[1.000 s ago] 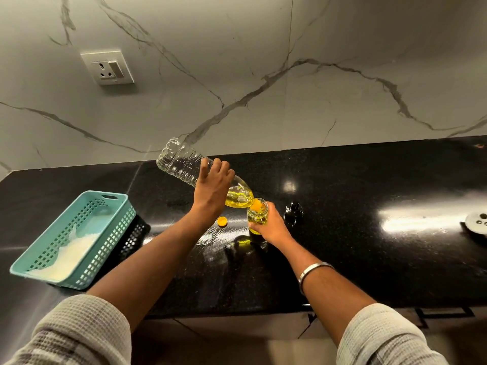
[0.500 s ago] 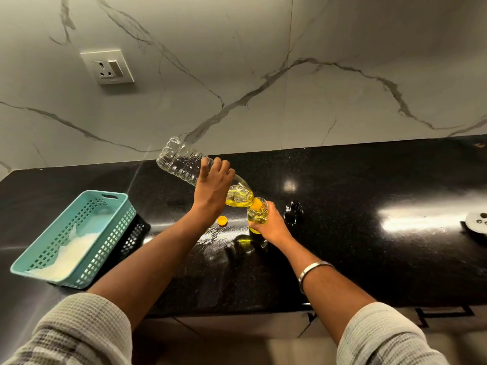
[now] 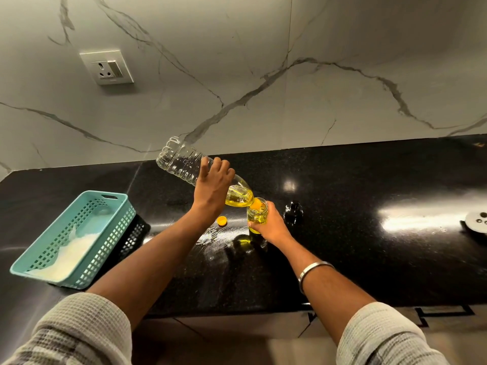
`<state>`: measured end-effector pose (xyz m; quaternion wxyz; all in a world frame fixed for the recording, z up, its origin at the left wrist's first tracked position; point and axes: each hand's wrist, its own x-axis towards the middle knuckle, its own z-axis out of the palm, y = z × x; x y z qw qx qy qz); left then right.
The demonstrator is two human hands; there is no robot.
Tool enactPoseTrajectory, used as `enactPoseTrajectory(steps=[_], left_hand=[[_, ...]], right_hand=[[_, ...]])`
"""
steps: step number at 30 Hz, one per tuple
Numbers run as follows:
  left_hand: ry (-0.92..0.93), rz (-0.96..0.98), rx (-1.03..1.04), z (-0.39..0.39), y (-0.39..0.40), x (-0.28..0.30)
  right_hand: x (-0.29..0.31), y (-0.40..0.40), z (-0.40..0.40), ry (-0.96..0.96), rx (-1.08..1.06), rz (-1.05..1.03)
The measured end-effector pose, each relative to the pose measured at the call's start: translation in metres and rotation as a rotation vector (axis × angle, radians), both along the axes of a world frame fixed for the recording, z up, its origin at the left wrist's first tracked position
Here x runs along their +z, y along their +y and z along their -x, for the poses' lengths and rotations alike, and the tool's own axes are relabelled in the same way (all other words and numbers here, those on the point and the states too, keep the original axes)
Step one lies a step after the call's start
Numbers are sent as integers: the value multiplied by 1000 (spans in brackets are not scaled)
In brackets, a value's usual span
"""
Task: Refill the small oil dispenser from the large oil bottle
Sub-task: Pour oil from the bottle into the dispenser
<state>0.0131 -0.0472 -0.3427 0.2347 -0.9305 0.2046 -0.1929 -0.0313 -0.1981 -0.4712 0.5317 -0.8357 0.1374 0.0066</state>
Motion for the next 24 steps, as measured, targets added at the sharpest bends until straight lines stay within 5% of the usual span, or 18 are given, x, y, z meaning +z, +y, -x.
enactPoseTrajectory(steps=[24], left_hand=[[22,26,-9,2,-1,3]], right_hand=[[0,0,1,-17,-1,-9]])
